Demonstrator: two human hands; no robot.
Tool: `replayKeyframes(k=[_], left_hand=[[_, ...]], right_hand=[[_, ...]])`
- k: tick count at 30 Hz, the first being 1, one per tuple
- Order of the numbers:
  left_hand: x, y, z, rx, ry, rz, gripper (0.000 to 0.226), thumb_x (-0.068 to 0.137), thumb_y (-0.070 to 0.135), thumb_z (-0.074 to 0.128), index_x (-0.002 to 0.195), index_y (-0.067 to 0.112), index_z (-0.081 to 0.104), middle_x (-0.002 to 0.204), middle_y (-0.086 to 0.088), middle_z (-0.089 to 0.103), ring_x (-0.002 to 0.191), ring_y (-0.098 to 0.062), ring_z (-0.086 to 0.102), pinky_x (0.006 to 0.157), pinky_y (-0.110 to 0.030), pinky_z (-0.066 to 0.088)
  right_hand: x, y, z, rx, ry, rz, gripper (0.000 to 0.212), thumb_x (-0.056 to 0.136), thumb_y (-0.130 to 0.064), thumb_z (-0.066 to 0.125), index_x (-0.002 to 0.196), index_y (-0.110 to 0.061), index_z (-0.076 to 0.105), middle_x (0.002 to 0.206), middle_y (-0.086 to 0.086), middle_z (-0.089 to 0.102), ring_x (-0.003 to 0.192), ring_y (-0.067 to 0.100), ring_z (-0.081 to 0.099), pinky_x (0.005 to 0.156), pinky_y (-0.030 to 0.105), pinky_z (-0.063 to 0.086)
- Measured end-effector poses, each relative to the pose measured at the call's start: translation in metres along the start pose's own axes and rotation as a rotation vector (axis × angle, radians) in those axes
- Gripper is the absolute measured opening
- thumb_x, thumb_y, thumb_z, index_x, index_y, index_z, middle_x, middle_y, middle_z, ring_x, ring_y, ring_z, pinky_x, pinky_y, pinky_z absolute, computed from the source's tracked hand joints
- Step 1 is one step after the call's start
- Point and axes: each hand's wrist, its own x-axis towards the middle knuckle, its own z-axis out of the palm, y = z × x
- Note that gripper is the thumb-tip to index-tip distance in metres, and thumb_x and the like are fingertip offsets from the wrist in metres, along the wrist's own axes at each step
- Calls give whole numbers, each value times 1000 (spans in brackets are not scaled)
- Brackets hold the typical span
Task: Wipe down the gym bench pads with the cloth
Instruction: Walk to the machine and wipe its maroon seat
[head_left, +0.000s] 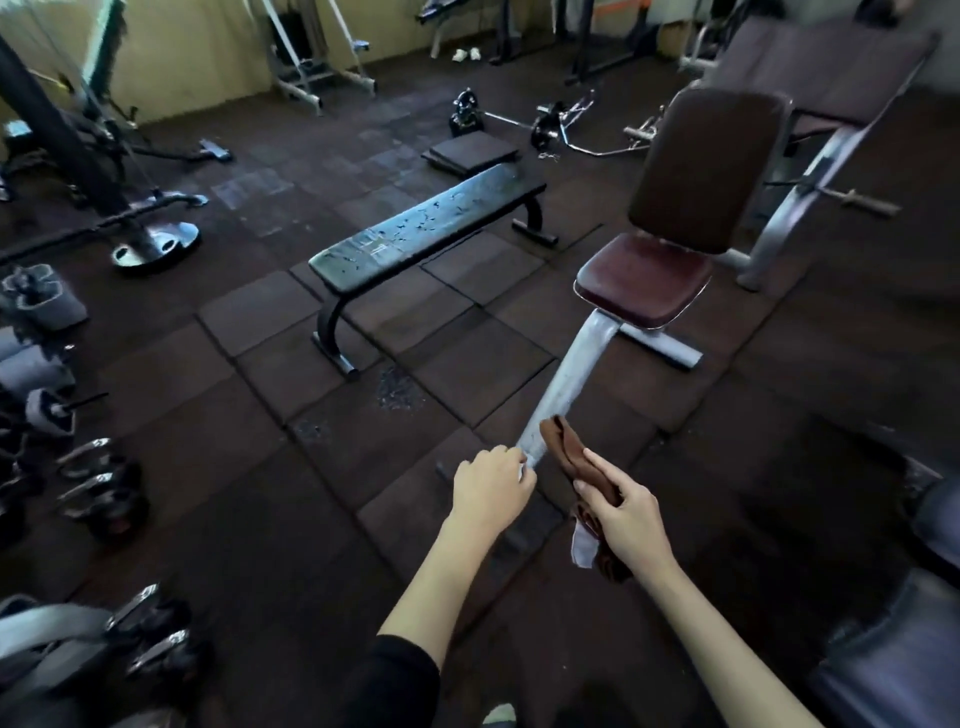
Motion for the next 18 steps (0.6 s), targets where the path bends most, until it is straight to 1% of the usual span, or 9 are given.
replayKeyframes(k=[1,2,3,6,8,10,13,15,18], left_hand=[[17,2,2,8,-4,12,30,70,36,37,59,23,63,57,4,58,51,-19,60,43,-25,40],[32,6,3,31,-5,52,31,71,36,38,61,23,63,58,4,59,52,-19,61,44,-25,39],[47,11,3,25,-11,98,30,75,34,39,66,21,65,65,2,62,60,-22,63,48,-28,41],[91,28,7,-22,-64,149,28,91,30,42,98,16,65,99,-2,65,92,-28,61,72,-35,43],[119,42,13,-29,-97,141,30,93,31,40,108,18,63,107,-1,63,99,-26,59,79,-35,42],[147,59,19,-49,-109,147,31,93,31,38,110,20,62,108,-1,63,100,-25,58,81,-36,43],[189,90,33,-56,-125,143,31,95,31,37,108,19,61,107,-1,63,97,-25,59,78,-36,42],[214,111,38,-74,-125,146,31,95,31,37,111,21,61,109,1,63,99,-23,59,77,-35,42],[248,135,44,-89,-137,129,32,95,31,38,115,22,61,113,3,62,103,-22,58,78,-34,41]], right_hand=[[13,-1,-2,-3,17,9,42,85,-10,67,121,-31,63,105,-27,65,102,-13,57,82,2,40],[26,-1,-5,-12,35,15,41,85,-12,67,121,-31,63,106,-25,66,102,-12,58,83,2,40],[39,0,-9,-25,51,20,42,85,-13,68,122,-30,63,107,-23,66,102,-13,57,83,3,40],[77,2,-23,-44,96,24,42,85,-11,68,124,-27,62,104,-25,64,96,-20,55,79,-1,38],[103,4,-37,-55,117,20,43,85,-9,68,124,-26,62,101,-27,63,92,-22,55,76,-2,38],[129,7,-53,-55,128,18,44,85,-8,67,124,-26,62,101,-25,64,91,-21,56,75,-2,38],[171,17,-83,-75,125,25,44,85,-11,68,125,-26,61,106,-21,65,95,-19,56,78,-1,38],[199,18,-103,-92,117,22,44,85,-12,67,126,-26,60,105,-22,64,97,-19,55,80,0,39],[237,20,-129,-108,119,24,44,86,-15,67,127,-26,60,111,-17,65,103,-12,57,83,1,39]])
